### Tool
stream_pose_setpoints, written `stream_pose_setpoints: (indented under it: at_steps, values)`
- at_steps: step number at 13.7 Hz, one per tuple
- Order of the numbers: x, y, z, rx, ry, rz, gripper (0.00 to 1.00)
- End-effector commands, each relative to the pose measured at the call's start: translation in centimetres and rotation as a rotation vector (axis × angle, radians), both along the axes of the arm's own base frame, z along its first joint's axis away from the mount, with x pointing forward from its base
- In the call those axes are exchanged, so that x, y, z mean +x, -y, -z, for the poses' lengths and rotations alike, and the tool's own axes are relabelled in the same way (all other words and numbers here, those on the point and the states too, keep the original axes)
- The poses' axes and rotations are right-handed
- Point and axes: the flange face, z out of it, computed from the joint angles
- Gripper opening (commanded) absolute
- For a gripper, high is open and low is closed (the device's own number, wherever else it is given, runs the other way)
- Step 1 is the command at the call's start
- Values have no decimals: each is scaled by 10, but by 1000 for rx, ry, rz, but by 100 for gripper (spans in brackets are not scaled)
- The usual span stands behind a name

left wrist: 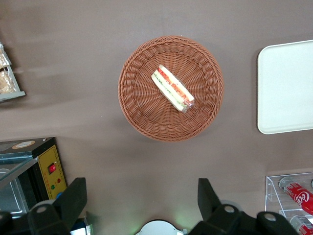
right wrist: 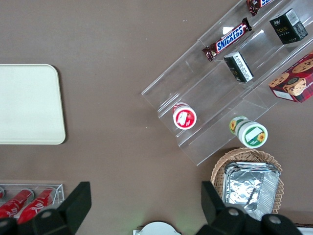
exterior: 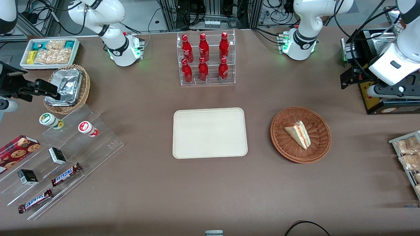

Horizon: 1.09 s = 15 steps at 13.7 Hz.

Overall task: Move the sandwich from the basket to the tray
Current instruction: 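Move the left gripper from rest toward the wicker basket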

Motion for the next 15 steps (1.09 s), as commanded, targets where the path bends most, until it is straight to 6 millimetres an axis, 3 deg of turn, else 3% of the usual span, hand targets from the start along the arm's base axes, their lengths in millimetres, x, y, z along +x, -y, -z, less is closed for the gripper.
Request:
stream_pose_setpoints:
  at_steps: [1,2,8,15]
  values:
    - [0,2,-6,-1,8,-11,100]
    - [0,4,-3,-37,-1,-15,100]
    - [33,20,92,-65,-103,0,100]
    - [21,22,202,-57,-63,-12,100]
